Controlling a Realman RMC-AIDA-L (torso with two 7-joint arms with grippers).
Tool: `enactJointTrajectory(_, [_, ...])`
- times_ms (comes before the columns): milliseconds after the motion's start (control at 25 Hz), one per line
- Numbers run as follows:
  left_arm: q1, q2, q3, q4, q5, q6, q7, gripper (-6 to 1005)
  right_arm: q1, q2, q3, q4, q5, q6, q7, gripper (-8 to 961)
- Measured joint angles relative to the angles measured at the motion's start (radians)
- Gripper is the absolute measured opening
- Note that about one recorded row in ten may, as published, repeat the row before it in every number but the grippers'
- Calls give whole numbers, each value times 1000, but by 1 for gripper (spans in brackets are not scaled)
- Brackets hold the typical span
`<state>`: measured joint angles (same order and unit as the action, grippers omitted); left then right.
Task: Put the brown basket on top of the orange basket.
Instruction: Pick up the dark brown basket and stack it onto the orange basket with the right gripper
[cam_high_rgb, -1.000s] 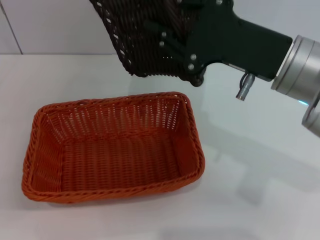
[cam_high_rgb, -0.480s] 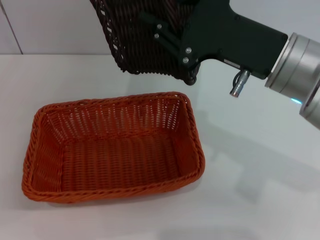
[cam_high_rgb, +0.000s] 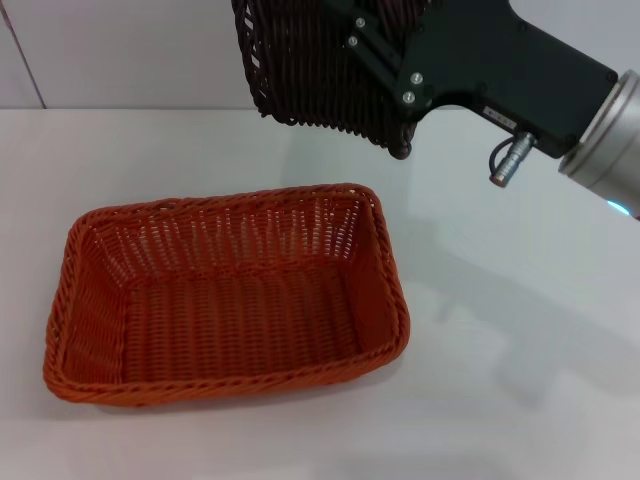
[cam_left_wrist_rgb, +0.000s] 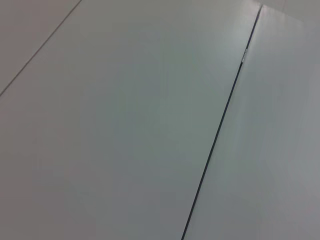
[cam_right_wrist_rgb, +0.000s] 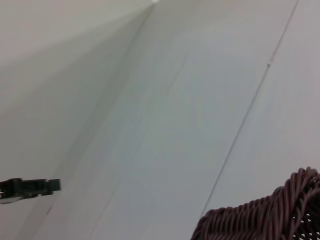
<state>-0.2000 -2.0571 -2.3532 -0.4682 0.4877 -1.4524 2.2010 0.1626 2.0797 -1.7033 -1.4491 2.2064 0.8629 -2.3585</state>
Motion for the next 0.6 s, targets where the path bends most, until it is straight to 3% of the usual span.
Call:
enactJointTrajectory(360, [-2, 2, 0, -5, 0, 3, -8, 513, -7, -6, 5, -64, -157, 28, 77, 288])
enactJointTrajectory(520, [-2, 3, -6, -5, 0, 3, -8, 513, 45, -13, 76, -102, -338, 79, 225, 287])
enactJointTrajectory(600, [-3, 1, -12, -1, -8, 2, -1, 513, 113, -12, 162, -74, -434, 199, 252, 286])
